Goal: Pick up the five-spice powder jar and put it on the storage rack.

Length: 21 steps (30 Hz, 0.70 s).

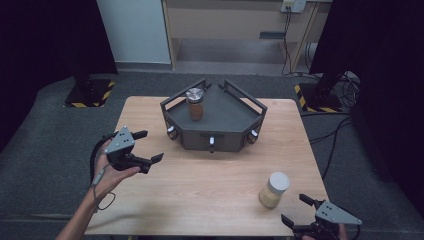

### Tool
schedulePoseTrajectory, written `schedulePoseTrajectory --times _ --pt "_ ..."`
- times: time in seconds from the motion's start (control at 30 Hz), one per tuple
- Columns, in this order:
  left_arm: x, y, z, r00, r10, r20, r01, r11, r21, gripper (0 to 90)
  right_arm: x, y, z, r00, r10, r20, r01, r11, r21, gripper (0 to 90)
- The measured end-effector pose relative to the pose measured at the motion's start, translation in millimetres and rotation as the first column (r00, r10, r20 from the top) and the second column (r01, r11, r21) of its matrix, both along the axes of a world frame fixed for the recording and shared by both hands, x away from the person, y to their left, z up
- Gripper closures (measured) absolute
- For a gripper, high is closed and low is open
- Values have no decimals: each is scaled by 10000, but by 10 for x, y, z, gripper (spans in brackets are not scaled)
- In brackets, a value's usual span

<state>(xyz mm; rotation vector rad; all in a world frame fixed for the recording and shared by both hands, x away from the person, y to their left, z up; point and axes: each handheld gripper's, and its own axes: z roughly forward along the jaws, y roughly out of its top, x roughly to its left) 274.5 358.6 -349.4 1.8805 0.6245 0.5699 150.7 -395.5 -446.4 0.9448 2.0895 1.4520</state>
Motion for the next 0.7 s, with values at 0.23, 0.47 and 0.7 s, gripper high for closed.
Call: schedulePoseTrajectory --times 0.23,0.47,0.7 --pt "-196 67 -234 9993 321 -201 -329 9985 -444 53 4 1 1 10000 31 13 -31 10000 -19 40" --pt "-324 86 -398 9980 496 -405 -513 9977 -438 54 -2 8 4 10000 12 31 -12 10000 -61 41" --pt "-471 106 -546 9966 459 -685 -490 9978 -445 53 -3 9 6 10000 9 26 -9 10000 -67 41"
